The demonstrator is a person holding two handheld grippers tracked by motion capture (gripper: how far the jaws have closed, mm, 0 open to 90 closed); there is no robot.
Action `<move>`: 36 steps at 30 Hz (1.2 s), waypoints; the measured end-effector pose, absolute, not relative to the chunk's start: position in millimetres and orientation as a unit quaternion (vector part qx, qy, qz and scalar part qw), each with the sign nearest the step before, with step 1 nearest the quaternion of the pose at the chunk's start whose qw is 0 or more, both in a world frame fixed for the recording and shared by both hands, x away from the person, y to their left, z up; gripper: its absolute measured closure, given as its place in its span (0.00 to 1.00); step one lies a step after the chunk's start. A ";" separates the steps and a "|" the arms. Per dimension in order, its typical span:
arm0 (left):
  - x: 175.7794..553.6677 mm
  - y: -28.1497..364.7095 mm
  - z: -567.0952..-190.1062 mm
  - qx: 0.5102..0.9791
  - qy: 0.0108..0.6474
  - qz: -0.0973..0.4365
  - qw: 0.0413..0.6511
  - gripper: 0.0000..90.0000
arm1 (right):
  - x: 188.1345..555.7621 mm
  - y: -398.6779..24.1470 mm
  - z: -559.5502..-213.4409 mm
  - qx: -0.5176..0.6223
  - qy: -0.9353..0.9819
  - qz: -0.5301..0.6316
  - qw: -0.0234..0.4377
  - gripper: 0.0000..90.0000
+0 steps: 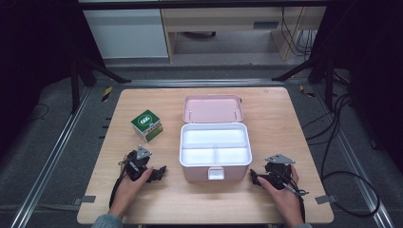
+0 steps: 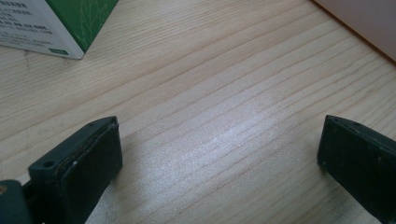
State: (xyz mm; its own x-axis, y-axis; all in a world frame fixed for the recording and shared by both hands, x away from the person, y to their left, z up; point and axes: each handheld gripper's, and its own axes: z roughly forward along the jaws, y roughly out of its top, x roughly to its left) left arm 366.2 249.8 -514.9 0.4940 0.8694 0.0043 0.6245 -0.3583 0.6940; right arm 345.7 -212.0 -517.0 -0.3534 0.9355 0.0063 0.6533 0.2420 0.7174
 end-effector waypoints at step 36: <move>318.4 154.3 -486.2 0.843 0.333 0.170 0.386 0.36 | 312.9 -161.6 -494.2 0.382 0.817 0.385 0.196 0.37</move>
